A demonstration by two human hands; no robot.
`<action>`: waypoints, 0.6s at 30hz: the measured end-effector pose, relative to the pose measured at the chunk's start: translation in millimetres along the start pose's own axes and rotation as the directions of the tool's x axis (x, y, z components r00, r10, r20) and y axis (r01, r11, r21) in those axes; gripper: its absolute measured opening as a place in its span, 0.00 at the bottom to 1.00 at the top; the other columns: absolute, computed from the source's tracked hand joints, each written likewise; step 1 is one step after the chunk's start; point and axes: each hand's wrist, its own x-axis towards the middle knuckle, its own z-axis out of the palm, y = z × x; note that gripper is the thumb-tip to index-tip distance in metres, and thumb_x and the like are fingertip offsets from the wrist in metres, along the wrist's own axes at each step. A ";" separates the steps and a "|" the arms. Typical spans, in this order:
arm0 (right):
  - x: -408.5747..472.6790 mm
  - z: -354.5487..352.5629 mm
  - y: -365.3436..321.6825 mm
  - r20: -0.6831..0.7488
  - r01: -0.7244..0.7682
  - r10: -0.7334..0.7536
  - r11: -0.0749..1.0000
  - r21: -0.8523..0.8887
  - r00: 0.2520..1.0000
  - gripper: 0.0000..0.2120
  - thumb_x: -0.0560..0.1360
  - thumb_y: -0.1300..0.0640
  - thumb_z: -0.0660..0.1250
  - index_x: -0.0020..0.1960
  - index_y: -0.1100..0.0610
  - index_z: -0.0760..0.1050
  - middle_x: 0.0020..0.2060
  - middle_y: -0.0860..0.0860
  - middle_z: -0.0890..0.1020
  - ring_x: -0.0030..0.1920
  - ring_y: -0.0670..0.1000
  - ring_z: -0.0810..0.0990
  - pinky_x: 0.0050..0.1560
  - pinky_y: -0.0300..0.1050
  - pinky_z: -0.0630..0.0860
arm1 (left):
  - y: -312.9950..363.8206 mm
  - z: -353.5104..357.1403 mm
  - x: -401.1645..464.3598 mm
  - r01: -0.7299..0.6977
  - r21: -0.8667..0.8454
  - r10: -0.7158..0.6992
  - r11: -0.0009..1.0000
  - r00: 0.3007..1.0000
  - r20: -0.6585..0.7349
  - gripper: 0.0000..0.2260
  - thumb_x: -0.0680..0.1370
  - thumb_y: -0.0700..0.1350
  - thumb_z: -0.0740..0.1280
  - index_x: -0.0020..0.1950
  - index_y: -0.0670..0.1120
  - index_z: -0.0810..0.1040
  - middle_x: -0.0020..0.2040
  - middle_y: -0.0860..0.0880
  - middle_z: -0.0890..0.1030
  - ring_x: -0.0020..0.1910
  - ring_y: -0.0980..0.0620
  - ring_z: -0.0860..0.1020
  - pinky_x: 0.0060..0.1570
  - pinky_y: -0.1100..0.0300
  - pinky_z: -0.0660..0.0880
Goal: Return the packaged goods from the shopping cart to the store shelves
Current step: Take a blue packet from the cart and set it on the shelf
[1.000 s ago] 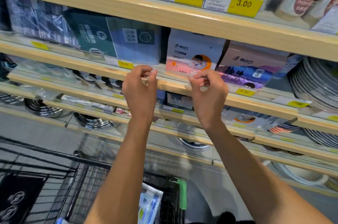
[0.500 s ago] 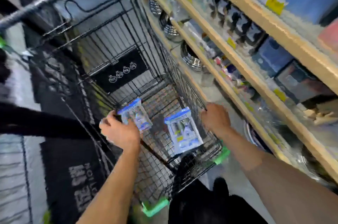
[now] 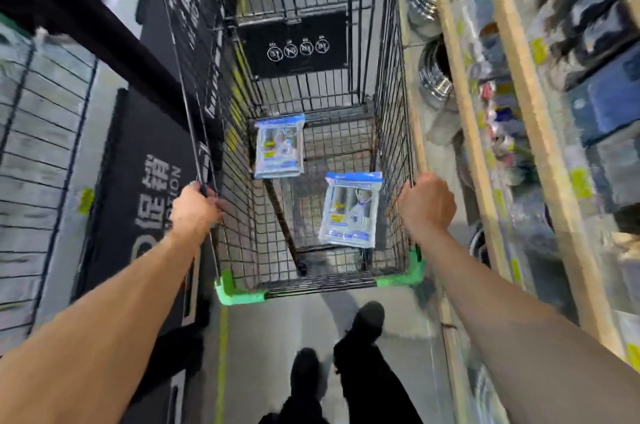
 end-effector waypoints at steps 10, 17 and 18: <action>-134.5 42.1 77.1 -0.007 0.012 -0.013 0.997 -0.076 1.000 0.05 0.76 0.59 0.67 0.43 0.60 0.78 0.35 0.55 0.81 0.38 0.59 0.83 0.35 0.55 0.83 | -110.5 -52.4 -98.8 -0.092 0.061 0.091 0.994 0.996 0.020 0.09 0.80 0.35 0.57 0.49 0.45 0.74 0.47 0.43 0.83 0.44 0.44 0.84 0.45 0.46 0.83; -224.7 47.3 123.3 0.059 -0.047 0.048 0.999 -0.017 0.997 0.09 0.75 0.63 0.72 0.54 0.66 0.79 0.46 0.61 0.84 0.45 0.60 0.83 0.43 0.45 0.80 | -189.7 -81.7 -161.7 -0.029 0.043 0.028 0.999 0.999 0.023 0.10 0.79 0.35 0.58 0.43 0.48 0.73 0.39 0.51 0.82 0.43 0.46 0.85 0.46 0.47 0.83; -235.1 49.3 131.7 0.060 -0.049 0.050 0.999 -0.017 0.997 0.11 0.75 0.63 0.72 0.56 0.66 0.79 0.47 0.61 0.84 0.46 0.61 0.84 0.43 0.45 0.79 | -201.8 -83.3 -169.9 -0.030 0.066 0.029 0.997 0.999 0.020 0.10 0.78 0.36 0.58 0.42 0.48 0.73 0.39 0.52 0.82 0.41 0.46 0.85 0.47 0.48 0.83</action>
